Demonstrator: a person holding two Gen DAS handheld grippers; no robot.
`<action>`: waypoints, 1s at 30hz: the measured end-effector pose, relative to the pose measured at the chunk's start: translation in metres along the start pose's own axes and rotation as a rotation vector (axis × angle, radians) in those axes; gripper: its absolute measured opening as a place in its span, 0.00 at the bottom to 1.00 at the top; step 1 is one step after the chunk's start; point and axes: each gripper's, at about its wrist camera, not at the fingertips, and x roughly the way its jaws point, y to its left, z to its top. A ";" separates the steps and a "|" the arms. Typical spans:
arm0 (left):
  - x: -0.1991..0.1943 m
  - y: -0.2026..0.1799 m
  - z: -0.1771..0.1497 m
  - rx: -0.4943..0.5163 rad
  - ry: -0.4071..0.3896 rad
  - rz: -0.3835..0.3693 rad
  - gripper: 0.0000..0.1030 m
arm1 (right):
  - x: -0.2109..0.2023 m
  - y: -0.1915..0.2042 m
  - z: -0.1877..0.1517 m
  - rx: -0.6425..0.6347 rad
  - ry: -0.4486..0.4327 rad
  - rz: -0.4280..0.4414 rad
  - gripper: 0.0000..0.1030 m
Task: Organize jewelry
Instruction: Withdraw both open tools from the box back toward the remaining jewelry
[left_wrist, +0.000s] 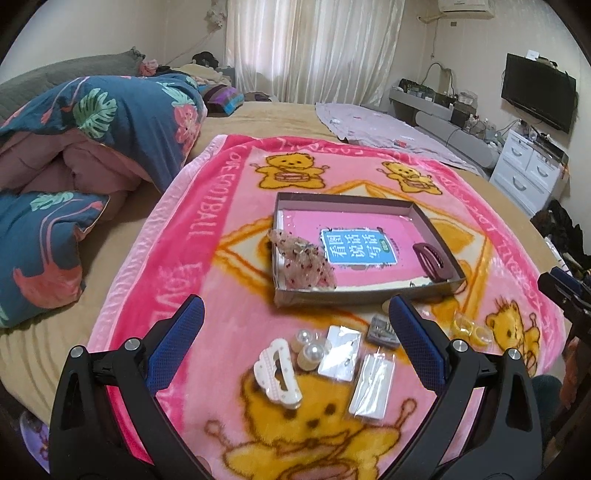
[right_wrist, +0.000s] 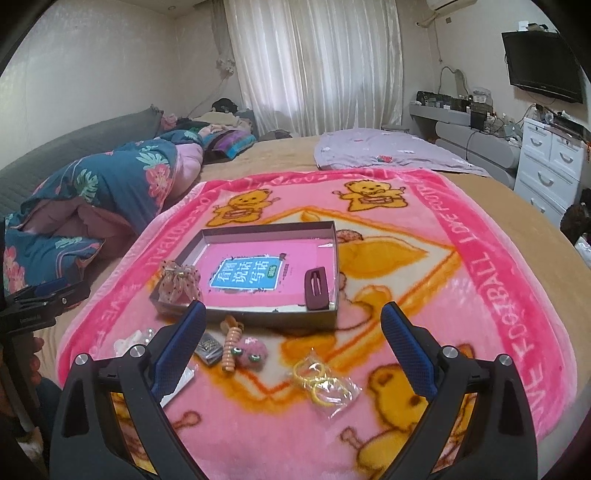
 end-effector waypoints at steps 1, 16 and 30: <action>-0.001 0.000 -0.002 0.003 0.003 0.002 0.91 | -0.001 0.000 -0.001 0.000 0.003 0.001 0.92; 0.003 0.010 -0.035 0.015 0.078 0.037 0.91 | -0.003 0.012 -0.030 -0.050 0.076 0.026 0.92; 0.030 0.025 -0.070 0.025 0.200 0.079 0.91 | 0.017 0.042 -0.058 -0.119 0.168 0.083 0.92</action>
